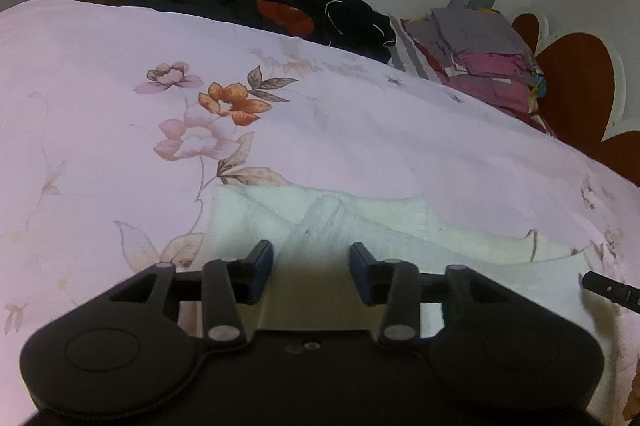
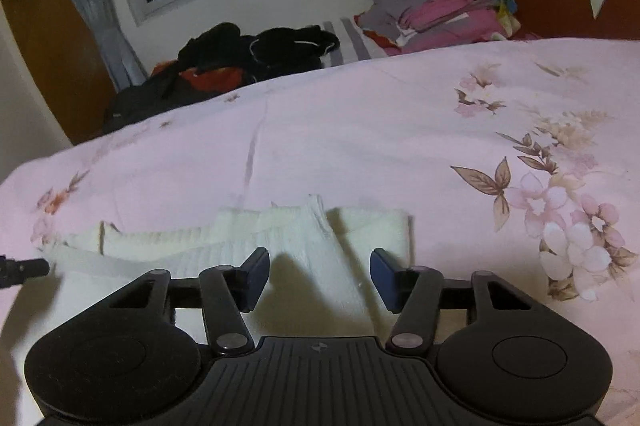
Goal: Fold small clothes
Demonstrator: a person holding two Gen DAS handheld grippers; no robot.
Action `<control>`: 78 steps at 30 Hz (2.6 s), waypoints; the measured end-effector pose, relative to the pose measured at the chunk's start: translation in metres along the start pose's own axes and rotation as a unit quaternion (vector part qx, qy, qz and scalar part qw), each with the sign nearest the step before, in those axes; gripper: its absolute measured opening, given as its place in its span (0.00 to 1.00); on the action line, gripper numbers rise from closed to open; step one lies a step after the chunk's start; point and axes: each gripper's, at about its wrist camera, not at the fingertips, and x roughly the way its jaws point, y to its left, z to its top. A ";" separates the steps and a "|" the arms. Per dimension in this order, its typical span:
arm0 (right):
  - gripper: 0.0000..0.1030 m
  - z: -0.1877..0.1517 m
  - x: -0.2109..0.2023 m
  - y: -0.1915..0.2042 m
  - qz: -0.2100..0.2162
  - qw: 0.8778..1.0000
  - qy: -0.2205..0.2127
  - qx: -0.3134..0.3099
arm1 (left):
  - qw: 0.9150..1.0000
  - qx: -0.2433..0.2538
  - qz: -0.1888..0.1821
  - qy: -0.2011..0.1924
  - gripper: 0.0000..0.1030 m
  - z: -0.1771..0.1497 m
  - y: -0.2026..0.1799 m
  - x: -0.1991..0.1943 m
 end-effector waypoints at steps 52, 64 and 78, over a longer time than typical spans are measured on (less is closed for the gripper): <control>0.59 -0.067 -0.022 0.089 -0.019 0.990 -0.002 -0.139 | 0.992 0.115 0.036 -0.033 0.61 -0.080 -0.054 -0.046; 0.59 -0.082 -0.044 0.055 -0.074 0.992 -0.003 -0.102 | 0.990 0.132 0.048 -0.029 0.62 -0.092 -0.046 -0.063; 0.44 -0.126 -0.100 0.072 -0.042 0.995 -0.001 -0.096 | 0.993 0.117 0.031 -0.016 0.62 -0.133 -0.035 -0.111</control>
